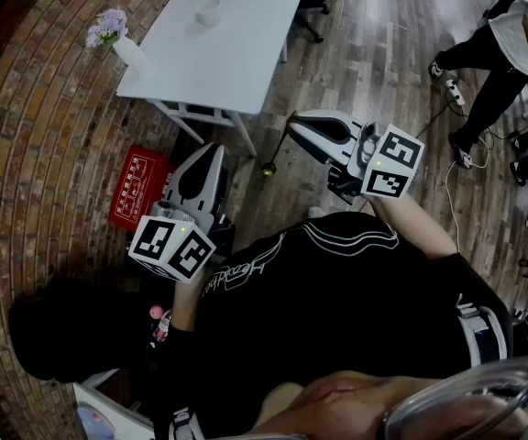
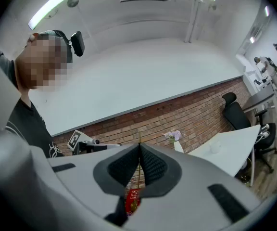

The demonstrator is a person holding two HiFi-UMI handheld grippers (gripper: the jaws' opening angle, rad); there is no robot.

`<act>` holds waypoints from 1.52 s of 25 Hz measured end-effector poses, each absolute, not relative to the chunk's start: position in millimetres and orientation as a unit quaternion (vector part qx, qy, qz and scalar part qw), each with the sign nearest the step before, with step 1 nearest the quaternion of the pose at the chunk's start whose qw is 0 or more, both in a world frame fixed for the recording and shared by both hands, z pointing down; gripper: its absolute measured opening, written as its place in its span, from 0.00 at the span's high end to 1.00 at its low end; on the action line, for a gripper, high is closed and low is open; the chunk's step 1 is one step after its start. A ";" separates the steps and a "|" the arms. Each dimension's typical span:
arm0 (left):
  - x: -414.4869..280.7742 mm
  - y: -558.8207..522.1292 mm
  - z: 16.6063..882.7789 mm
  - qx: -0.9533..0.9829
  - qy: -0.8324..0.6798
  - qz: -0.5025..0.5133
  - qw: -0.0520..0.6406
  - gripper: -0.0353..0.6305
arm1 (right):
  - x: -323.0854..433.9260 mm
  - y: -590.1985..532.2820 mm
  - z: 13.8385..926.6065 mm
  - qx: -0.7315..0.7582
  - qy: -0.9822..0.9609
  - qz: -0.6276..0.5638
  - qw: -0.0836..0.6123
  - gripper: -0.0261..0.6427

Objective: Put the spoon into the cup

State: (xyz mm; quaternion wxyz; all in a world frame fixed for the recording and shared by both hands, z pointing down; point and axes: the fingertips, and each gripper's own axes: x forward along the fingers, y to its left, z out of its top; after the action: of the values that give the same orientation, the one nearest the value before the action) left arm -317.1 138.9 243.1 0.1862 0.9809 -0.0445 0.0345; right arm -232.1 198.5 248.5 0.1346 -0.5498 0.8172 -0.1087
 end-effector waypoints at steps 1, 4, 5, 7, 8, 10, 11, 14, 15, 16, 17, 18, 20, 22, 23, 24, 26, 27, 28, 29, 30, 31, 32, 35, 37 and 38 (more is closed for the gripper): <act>-316.7 139.3 243.5 0.981 -0.044 0.035 0.187 0.94 | -232.2 198.4 248.9 -0.550 0.817 -0.109 0.135 0.96; -314.7 140.7 244.3 0.981 -0.043 0.036 0.188 0.94 | -231.2 198.4 249.6 -0.549 0.817 -0.111 0.136 0.96; -313.3 141.1 244.4 0.981 -0.043 0.037 0.187 0.94 | -230.0 198.6 249.6 -0.549 0.817 -0.111 0.137 0.96; -309.9 141.9 244.9 0.981 -0.043 0.038 0.187 0.94 | -226.4 198.8 249.6 -0.550 0.816 -0.111 0.139 0.96; -308.3 142.2 245.5 0.981 -0.042 0.038 0.187 0.94 | -224.3 198.9 249.8 -0.550 0.816 -0.110 0.139 0.96; -305.9 142.8 247.3 0.981 -0.042 0.040 0.187 0.94 | -220.8 199.2 250.7 -0.553 0.814 -0.110 0.139 0.96; -305.0 143.1 248.5 0.981 -0.042 0.041 0.187 0.94 | -219.4 199.5 251.5 -0.554 0.814 -0.110 0.139 0.96; -298.3 143.7 250.3 0.980 -0.042 0.044 0.190 0.94 | -211.9 199.8 252.8 -0.555 0.812 -0.112 0.142 0.96; -294.6 143.8 250.4 0.980 -0.042 0.045 0.191 0.94 | -208.1 199.6 252.9 -0.556 0.811 -0.113 0.143 0.96; -290.8 143.9 250.7 0.980 -0.043 0.046 0.191 0.94 | -204.0 199.5 253.1 -0.556 0.811 -0.114 0.143 0.96; -287.0 144.0 251.5 0.979 -0.043 0.047 0.192 0.94 | -199.8 199.6 253.7 -0.557 0.810 -0.114 0.143 0.96; -283.1 144.4 252.6 0.979 -0.043 0.048 0.193 0.94 | -195.4 199.9 254.5 -0.558 0.809 -0.115 0.145 0.96; -274.8 145.2 255.1 0.979 -0.043 0.051 0.194 0.94 | -186.2 200.5 256.5 -0.560 0.806 -0.118 0.149 0.96; -265.7 145.6 257.2 0.978 -0.041 0.054 0.197 0.94 | -176.6 199.7 259.3 -0.565 0.802 -0.121 0.149 0.96; -260.5 145.3 257.9 0.978 -0.041 0.056 0.198 0.94 | -171.0 198.8 260.9 -0.569 0.800 -0.122 0.148 0.96; -254.3 144.8 258.5 0.978 -0.040 0.057 0.198 0.94 | -164.6 197.8 262.5 -0.571 0.798 -0.124 0.147 0.96; -239.7 145.1 260.4 0.977 -0.039 0.061 0.198 0.94 | -149.8 197.3 265.1 -0.573 0.795 -0.130 0.154 0.96; -232.1 146.0 262.0 0.977 -0.038 0.064 0.200 0.94 | -142.1 197.9 266.2 -0.572 0.793 -0.134 0.159 0.96; -224.7 147.1 263.6 0.976 -0.037 0.068 0.202 0.94 | -134.6 198.6 267.2 -0.572 0.792 -0.137 0.162 0.96; -217.5 147.9 265.0 0.976 -0.037 0.071 0.203 0.94 | -127.1 199.5 267.8 -0.572 0.791 -0.139 0.164 0.96; -210.4 148.4 266.1 0.976 -0.037 0.073 0.204 0.94 | -119.5 200.7 267.9 -0.573 0.790 -0.139 0.165 0.96; -203.1 148.9 267.1 0.975 -0.038 0.075 0.204 0.94 | -111.8 202.2 267.5 -0.574 0.790 -0.138 0.166 0.96; -195.7 149.3 268.1 0.975 -0.038 0.076 0.205 0.94 | -103.9 204.0 266.9 -0.575 0.789 -0.136 0.167 0.96; -175.0 151.8 271.7 0.974 -0.039 0.078 0.207 0.94 | -81.7 210.4 268.2 -0.579 0.786 -0.132 0.169 0.96; -162.6 154.9 273.9 0.975 -0.039 0.078 0.206 0.94 | -69.5 215.1 270.9 -0.581 0.786 -0.130 0.169 0.96; -156.6 156.8 274.8 0.975 -0.039 0.078 0.205 0.94 | -64.5 217.6 271.6 -0.580 0.787 -0.127 0.167 0.96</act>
State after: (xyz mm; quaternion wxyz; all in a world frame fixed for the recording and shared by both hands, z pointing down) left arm -156.6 156.8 274.8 0.2048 0.9749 -0.0388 0.0776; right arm -64.5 217.6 271.6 0.1671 -0.5805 0.7867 -0.1275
